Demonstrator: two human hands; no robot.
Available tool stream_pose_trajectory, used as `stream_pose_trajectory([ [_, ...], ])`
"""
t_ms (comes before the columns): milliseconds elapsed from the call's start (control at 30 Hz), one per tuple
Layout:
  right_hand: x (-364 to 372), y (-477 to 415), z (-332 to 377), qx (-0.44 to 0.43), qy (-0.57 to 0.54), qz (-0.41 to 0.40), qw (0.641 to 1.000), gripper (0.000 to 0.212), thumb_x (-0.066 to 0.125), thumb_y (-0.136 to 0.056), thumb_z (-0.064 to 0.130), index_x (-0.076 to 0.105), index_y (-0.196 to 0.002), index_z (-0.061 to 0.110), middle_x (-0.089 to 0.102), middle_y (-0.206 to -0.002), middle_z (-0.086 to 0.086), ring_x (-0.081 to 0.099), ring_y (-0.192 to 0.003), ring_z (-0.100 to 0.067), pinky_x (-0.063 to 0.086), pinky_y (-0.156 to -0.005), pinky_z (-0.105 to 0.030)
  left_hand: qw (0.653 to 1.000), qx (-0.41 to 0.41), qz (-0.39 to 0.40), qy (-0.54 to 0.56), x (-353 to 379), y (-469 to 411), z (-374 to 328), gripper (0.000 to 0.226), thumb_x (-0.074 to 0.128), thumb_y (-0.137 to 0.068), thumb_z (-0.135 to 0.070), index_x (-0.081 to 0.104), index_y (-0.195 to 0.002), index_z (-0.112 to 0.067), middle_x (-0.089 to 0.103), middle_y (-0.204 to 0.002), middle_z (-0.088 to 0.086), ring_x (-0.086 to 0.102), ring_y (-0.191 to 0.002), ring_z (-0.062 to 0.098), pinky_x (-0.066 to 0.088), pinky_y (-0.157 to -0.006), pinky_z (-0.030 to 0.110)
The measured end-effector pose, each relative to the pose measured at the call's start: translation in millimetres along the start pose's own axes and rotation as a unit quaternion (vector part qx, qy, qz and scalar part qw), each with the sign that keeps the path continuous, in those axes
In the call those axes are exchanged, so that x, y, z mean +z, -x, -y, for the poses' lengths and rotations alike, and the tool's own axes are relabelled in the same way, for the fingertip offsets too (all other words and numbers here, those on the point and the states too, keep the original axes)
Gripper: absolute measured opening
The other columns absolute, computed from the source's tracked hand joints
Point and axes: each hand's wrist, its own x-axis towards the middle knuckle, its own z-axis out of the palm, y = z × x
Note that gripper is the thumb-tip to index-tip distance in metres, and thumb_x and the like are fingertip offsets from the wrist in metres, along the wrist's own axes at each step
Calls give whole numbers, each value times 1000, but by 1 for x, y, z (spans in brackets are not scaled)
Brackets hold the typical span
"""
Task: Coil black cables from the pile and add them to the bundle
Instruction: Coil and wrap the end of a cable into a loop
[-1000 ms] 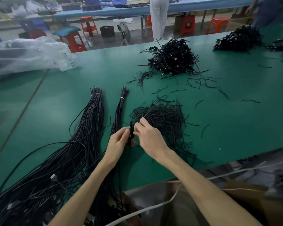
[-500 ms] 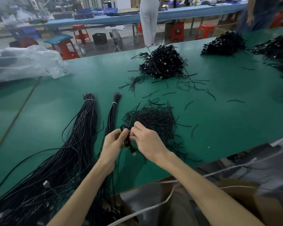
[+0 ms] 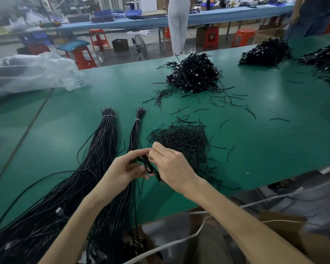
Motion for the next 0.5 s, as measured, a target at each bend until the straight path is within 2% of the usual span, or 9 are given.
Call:
stream_pose_trajectory([
  [100,-3,-8,8,8,-31,-22,999,12,63,-97,0,60,-85,2,53,-90,-8,51,-63,-20,50,-60,-31,994,53,-38,-86,-4,4,-11,56,63,-92,12,65,-130,-29,61,-115,12,71,-84,21,60,-77,33],
  [167,-6,-11,13,28,-74,-33,996,12,63,-97,0,60,-85,2,52,-91,-7,50,-64,-19,50,-60,-30,975,74,-59,-200,-11,5,-14,58,69,-90,6,64,-128,-38,52,-120,5,64,-95,15,58,-83,36],
  [233,-7,-15,17,68,-134,-40,988,13,64,-96,-1,59,-84,3,49,-90,-3,50,-67,-17,48,-65,-27,940,101,-88,-315,-16,6,-14,60,76,-87,-3,62,-130,-43,44,-129,0,50,-111,17,50,-96,36],
  [300,-8,-17,18,120,-209,-43,970,15,64,-95,-2,59,-82,4,48,-88,1,48,-71,-13,44,-69,-24,909,144,-89,-381,-19,6,-14,54,75,-88,-12,63,-134,-39,41,-145,-6,38,-129,15,34,-110,27],
  [367,-9,-18,18,154,-267,-32,951,16,64,-94,-6,59,-81,3,49,-87,0,51,-69,-14,47,-67,-29,901,172,-76,-390,-21,3,-12,40,66,-94,-17,67,-134,-22,48,-149,-8,38,-139,11,29,-116,23],
  [400,-9,-18,17,167,-293,-25,941,17,64,-94,-7,59,-81,2,49,-87,0,54,-65,-16,49,-64,-35,904,177,-77,-381,-20,2,-10,34,60,-97,-21,70,-129,-14,57,-141,-9,45,-134,9,34,-114,25],
  [433,-9,-18,17,179,-310,-20,933,18,65,-94,-6,58,-79,1,49,-86,0,56,-60,-16,50,-62,-37,913,175,-84,-359,-17,2,-8,30,54,-101,-26,72,-119,-12,64,-127,-14,53,-122,5,42,-106,26],
  [467,-9,-18,17,187,-318,-20,929,19,66,-95,-2,57,-78,1,48,-86,1,57,-57,-16,50,-61,-36,926,162,-95,-328,-13,4,-8,26,49,-104,-28,72,-107,-17,66,-109,-23,58,-103,0,46,-91,22],
  [500,-9,-19,17,190,-315,-23,930,20,67,-95,2,58,-78,2,48,-86,1,57,-56,-17,51,-62,-35,940,139,-102,-293,-7,5,-9,25,46,-106,-29,67,-95,-26,66,-91,-25,58,-83,-2,45,-75,18],
])
